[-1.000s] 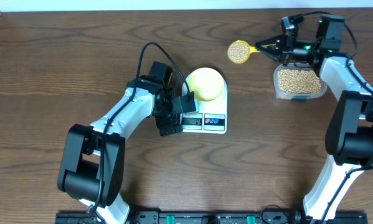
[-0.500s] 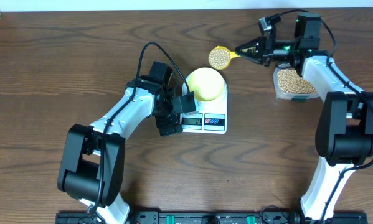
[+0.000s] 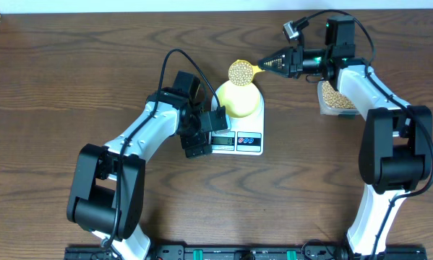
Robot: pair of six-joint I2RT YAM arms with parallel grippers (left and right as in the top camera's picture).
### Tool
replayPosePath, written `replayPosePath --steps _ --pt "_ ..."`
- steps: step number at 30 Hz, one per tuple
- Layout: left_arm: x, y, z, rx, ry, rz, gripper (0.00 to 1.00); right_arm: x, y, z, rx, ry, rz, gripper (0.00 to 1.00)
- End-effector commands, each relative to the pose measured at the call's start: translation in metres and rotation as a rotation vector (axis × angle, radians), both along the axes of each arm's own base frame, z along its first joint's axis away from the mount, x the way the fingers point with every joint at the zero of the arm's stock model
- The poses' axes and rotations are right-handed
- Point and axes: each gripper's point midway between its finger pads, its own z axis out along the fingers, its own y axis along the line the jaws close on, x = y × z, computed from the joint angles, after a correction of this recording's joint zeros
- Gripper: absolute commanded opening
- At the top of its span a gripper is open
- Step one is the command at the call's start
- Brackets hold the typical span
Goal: Scoop item into bowl and weigh 50g on scale
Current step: 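Carry the yellow scoop left over the yellow bowl on the scale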
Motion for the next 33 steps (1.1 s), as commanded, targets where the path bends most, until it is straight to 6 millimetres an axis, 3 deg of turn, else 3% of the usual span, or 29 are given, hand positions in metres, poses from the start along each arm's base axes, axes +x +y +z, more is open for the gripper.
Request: replayPosePath --steps 1,24,33 --pt "-0.0004 0.003 0.0044 0.003 -0.017 -0.01 0.98 -0.0036 0.0027 -0.0029 0.015 -0.053 0.032 0.01" --pt "-0.0004 0.003 0.0042 0.003 -0.016 -0.01 0.98 -0.0034 0.0026 -0.0031 0.008 -0.333 0.056 0.01" --pt "-0.0004 0.003 0.0044 0.003 -0.017 -0.01 0.98 -0.003 0.0026 -0.0034 0.006 -0.358 0.056 0.01"
